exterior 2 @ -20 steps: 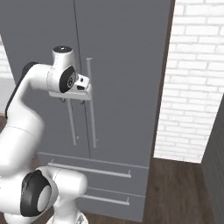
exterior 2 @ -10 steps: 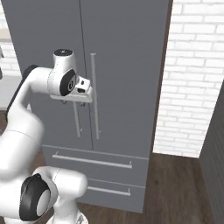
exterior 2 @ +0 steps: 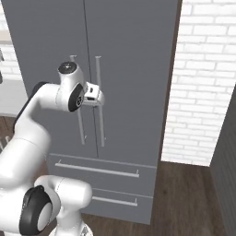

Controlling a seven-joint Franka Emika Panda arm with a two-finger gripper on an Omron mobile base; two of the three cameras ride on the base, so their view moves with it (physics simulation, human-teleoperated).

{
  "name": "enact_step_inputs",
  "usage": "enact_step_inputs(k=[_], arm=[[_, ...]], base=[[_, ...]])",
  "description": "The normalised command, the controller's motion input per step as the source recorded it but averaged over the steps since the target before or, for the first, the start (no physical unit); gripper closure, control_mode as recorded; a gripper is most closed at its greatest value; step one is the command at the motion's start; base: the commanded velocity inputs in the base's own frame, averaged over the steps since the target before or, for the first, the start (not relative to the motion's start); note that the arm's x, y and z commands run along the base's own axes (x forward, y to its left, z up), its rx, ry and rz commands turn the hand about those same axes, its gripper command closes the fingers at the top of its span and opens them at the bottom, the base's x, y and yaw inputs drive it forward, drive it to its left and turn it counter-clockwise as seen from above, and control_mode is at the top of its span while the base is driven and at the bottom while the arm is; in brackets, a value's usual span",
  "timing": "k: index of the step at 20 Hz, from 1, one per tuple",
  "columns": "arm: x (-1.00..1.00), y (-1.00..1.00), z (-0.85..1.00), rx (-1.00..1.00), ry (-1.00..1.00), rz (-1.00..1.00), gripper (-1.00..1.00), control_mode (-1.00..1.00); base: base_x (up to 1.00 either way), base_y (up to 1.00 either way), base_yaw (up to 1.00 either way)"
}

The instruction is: Take the strawberry from the fridge and place it on top of the pancake, located on the dining counter.

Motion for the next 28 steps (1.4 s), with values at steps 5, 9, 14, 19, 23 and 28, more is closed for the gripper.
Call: enact_step_inputs(k=[5, 9, 14, 19, 23, 28], arm=[[0.43, 0.0, -0.05, -0.06, -0.29, -0.01, -1.0, -1.0], [0.33, 0.0, 0.0, -0.02, -0.21, -0.01, -1.0, -1.0], [0.22, -0.1, 0.0, 0.01, -0.01, -0.02, -1.0, -1.0], [0.35, -0.14, -0.04, 0.01, -0.01, 0.0, -1.0, -1.0], [0.49, 0.0, -0.1, 0.0, -0.01, 0.0, -1.0, -1.0], [0.42, -0.08, -0.05, 0.0, 0.0, 0.0, -1.0, -1.0]], base=[[0.0, 0.0, 0.0], [0.0, 0.0, 0.0], [0.0, 0.0, 0.0], [0.0, 0.0, 0.0], [0.0, 0.0, 0.0], [0.0, 0.0, 0.0]])
